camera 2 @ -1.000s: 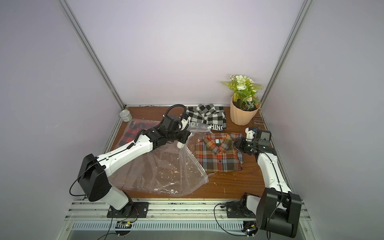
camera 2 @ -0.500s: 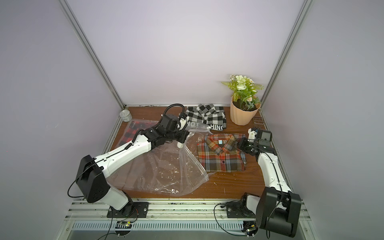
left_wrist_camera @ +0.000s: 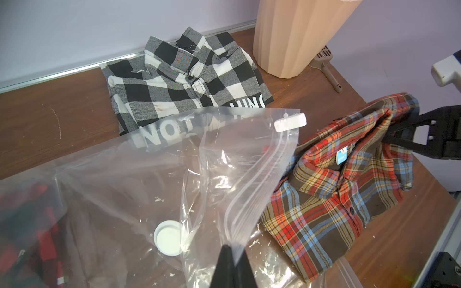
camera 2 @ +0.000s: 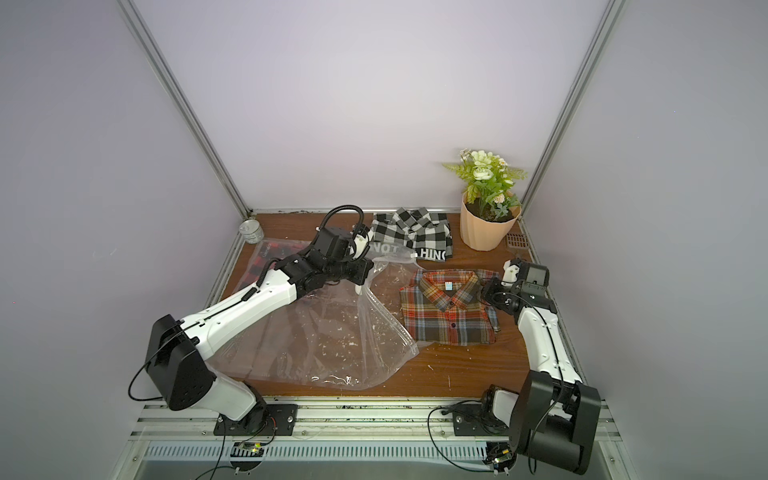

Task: Take the shirt out of the vacuum bag
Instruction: Place the shirt at the center of the board.

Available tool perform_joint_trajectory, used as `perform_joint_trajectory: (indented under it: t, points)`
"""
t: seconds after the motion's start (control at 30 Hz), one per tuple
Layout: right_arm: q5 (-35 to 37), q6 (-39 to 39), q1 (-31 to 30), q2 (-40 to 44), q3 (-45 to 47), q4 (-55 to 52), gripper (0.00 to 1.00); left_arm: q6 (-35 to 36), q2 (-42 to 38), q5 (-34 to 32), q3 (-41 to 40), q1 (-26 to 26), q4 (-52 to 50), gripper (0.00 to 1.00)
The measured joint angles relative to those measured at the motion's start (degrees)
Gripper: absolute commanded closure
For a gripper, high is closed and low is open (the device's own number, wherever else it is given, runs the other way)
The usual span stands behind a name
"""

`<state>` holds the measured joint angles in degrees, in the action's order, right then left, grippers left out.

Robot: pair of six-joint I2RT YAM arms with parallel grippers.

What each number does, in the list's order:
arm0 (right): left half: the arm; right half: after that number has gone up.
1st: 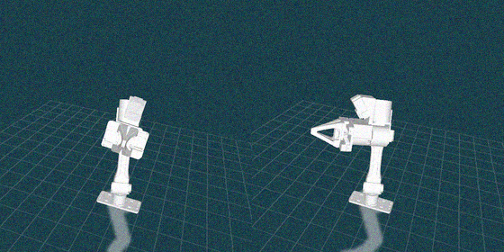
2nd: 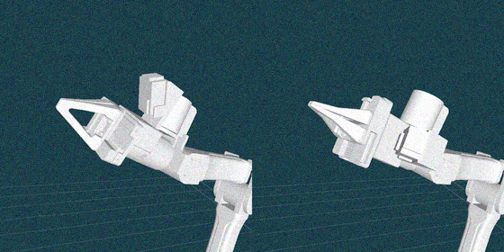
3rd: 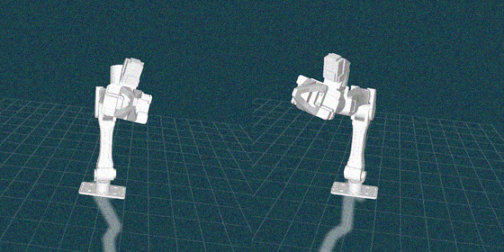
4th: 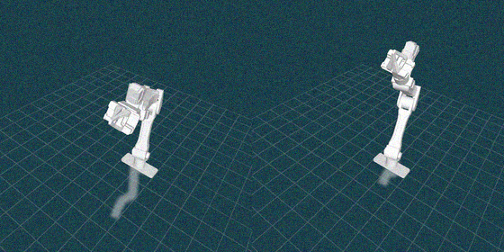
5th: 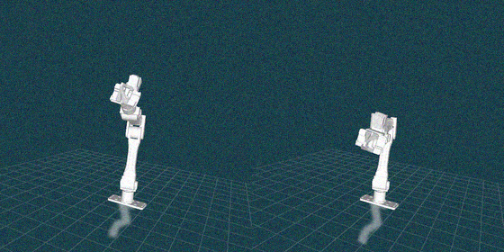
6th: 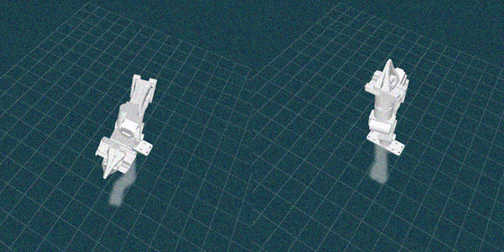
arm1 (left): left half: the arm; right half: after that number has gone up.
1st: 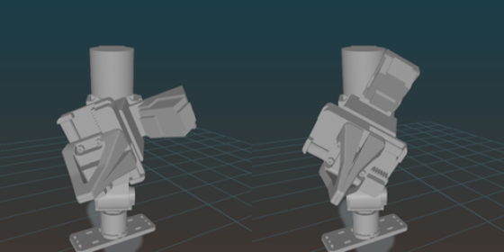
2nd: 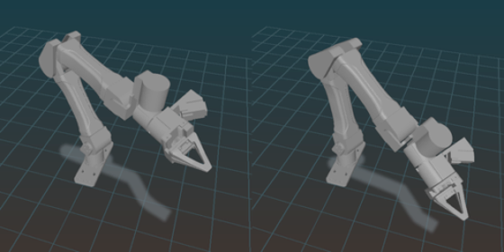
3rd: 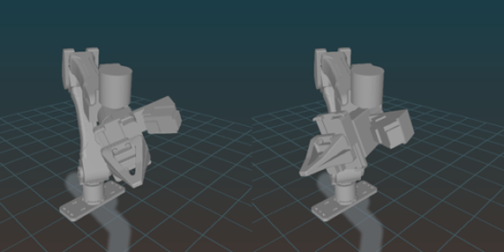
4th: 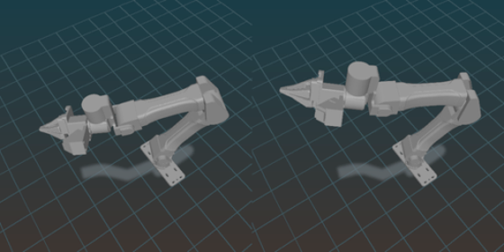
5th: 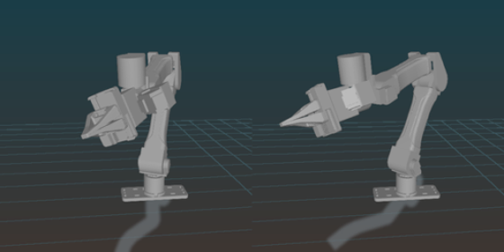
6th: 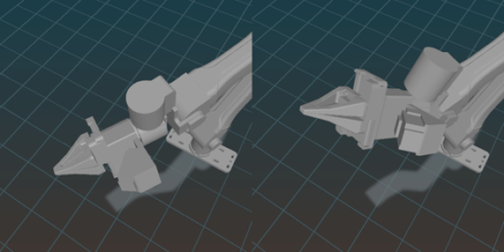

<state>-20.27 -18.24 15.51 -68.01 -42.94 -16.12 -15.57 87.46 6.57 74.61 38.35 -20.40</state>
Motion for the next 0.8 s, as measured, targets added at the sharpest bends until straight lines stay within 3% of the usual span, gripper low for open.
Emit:
perform_joint_trajectory:
  t: [0.8]
  points:
    - [5.9,1.2,3.4,-4.7,2.5,3.5,1.00,1.0,-4.0,-2.5,0.2,-0.3,-3.4,0.99]
